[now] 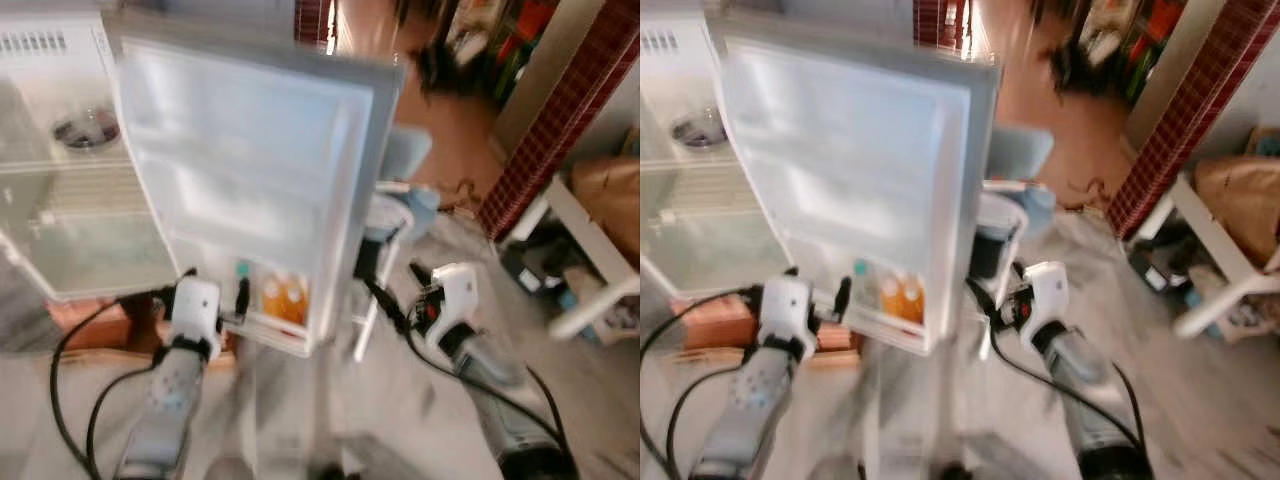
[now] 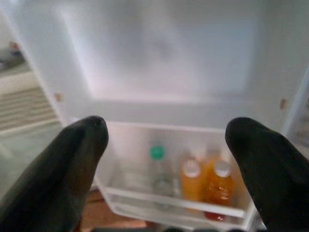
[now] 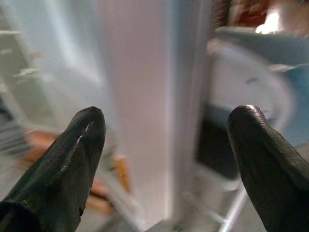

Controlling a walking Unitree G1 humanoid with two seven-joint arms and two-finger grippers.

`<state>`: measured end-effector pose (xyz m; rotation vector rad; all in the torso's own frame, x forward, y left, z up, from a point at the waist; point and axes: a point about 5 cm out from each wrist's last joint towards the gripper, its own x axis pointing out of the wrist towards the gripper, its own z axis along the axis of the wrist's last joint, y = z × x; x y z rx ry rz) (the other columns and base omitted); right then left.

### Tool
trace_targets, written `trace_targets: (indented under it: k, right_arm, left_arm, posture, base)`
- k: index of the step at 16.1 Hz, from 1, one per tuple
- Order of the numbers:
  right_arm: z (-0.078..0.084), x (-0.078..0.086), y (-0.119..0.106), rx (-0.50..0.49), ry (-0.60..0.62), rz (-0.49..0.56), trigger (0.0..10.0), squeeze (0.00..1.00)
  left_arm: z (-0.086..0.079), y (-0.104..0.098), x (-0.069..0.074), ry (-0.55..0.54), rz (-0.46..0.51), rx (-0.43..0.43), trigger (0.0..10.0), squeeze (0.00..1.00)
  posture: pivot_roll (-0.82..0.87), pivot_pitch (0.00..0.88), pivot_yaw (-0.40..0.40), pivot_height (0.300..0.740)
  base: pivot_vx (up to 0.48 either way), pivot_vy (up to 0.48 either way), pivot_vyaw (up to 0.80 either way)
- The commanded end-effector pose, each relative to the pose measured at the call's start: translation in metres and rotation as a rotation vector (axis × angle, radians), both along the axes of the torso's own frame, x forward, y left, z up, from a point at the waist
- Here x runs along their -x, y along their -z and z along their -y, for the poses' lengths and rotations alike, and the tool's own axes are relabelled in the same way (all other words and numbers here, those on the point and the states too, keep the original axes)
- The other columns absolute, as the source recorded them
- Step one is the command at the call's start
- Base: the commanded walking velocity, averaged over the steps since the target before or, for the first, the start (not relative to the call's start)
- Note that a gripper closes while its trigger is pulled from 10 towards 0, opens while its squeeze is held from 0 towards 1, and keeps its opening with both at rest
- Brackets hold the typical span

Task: Restocking fridge

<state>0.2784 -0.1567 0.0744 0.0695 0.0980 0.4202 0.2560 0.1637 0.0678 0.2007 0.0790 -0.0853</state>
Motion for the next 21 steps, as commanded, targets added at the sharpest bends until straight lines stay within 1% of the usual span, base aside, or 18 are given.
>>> trace_targets:
  k: [1,2,3,4,7,8,9,10,11,12,13,14,15,16,17,18,20,21]
  right_arm:
    - [0.001,-0.007,-0.008,-0.002,0.069,0.033,10.0,0.0]
    - [-0.003,-0.011,-0.013,0.017,0.12,0.077,10.0,0.0]
    - [-0.004,-0.013,-0.015,0.019,0.154,0.091,10.0,0.0]
    - [-0.003,-0.017,-0.019,-0.02,0.226,0.096,10.0,0.0]
    - [-0.001,-0.027,-0.026,-0.017,0.391,0.116,10.0,0.0]
    - [-0.001,-0.033,-0.028,0.022,0.423,0.116,10.0,0.0]
    - [-0.004,-0.042,-0.033,0.021,0.451,0.118,10.0,0.0]
    - [-0.007,-0.051,-0.042,0.017,0.475,0.135,10.0,0.0]
    - [-0.008,-0.053,-0.044,0.013,0.476,0.14,10.0,0.0]
    - [-0.012,-0.061,-0.053,-0.014,0.487,0.145,10.0,0.0]
    - [-0.018,-0.063,-0.058,-0.07,0.45,0.15,10.0,0.0]
    - [-0.034,-0.064,-0.069,-0.171,0.339,0.175,10.0,0.0]
    - [-0.052,-0.06,-0.078,-0.254,0.201,0.19,10.0,0.0]
    - [-0.067,-0.055,-0.085,-0.315,0.085,0.203,10.0,0.0]
    - [-0.091,-0.04,-0.099,-0.472,-0.131,0.198,10.0,0.0]
    - [-0.1,-0.032,-0.108,-0.529,-0.226,0.208,10.0,0.0]
    - [-0.113,-0.004,-0.133,-0.698,-0.483,0.212,10.0,0.0]
    - [-0.114,0.008,-0.135,-0.709,-0.593,0.198,10.0,0.0]
  left_arm:
    - [-0.007,0.001,0.002,-0.045,-0.015,0.009,10.0,0.0]
    - [-0.013,0.006,0.005,-0.041,-0.031,-0.017,10.0,0.0]
    - [-0.015,0.008,0.007,-0.051,-0.035,-0.024,10.0,0.0]
    - [-0.017,0.008,0.006,-0.068,-0.038,-0.015,10.0,0.0]
    - [-0.014,0.012,0.003,-0.091,-0.071,-0.035,10.0,0.0]
    - [-0.011,0.022,0.006,-0.072,-0.135,-0.044,10.0,0.0]
    - [-0.01,0.035,0.013,-0.066,-0.216,-0.044,10.0,0.0]
    - [-0.007,0.044,0.02,-0.045,-0.271,-0.044,10.0,0.0]
    - [-0.006,0.045,0.021,-0.036,-0.278,-0.047,10.0,0.0]
    - [-0.001,0.054,0.03,0.004,-0.347,-0.056,10.0,0.0]
    - [0.001,0.057,0.033,0.03,-0.372,-0.072,10.0,0.0]
    - [0.003,0.06,0.037,0.06,-0.394,-0.084,10.0,0.0]
    - [0.004,0.061,0.038,0.064,-0.41,-0.069,10.0,0.0]
    - [0.004,0.062,0.039,0.07,-0.422,-0.07,10.0,0.0]
    - [-0.001,0.061,0.041,0.052,-0.421,-0.076,10.0,0.0]
    - [-0.004,0.061,0.043,0.045,-0.419,-0.082,10.0,0.0]
    - [-0.02,0.064,0.053,-0.013,-0.42,-0.1,10.0,0.0]
    - [-0.027,0.067,0.06,-0.04,-0.434,-0.107,10.0,0.0]
  posture:
    - [0.12,0.078,-0.076,0.74]
    - [0.12,0.083,-0.068,0.74]
    - [0.12,0.077,-0.062,0.74]
    - [0.12,0.071,-0.061,0.74]
    - [0.12,0.067,-0.06,0.74]
    - [0.12,0.067,-0.06,0.74]
    - [0.11,0.068,-0.056,0.74]
    - [0.12,0.066,-0.059,0.74]
    - [0.12,0.066,-0.059,0.74]
    - [0.12,0.065,-0.063,0.74]
    - [0.13,0.066,-0.066,0.74]
    - [0.13,0.066,-0.066,0.74]
    - [0.13,0.066,-0.068,0.74]
    - [0.12,0.067,-0.067,0.74]
    - [0.12,0.067,-0.067,0.74]
    - [0.12,0.067,-0.067,0.74]
    - [0.14,0.075,-0.072,0.74]
    - [0.14,0.076,-0.076,0.74]
  base:
    - [0.0,0.0,0.73]
    - [0.0,0.0,0.73]
    - [0.0,0.0,0.73]
    - [0.0,0.0,0.73]
    - [0.0,0.0,0.66]
    - [0.0,0.0,0.0]
    - [0.0,0.0,0.0]
    - [0.0,0.0,0.0]
    - [0.0,0.0,0.0]
    - [0.0,0.0,0.0]
    - [0.0,0.0,0.0]
    - [0.0,0.0,0.0]
    - [0.0,0.0,0.0]
    - [0.0,0.0,0.0]
    - [0.0,0.0,0.0]
    - [0.0,0.0,0.0]
    - [0.0,0.0,0.0]
    - [0.0,0.0,0.0]
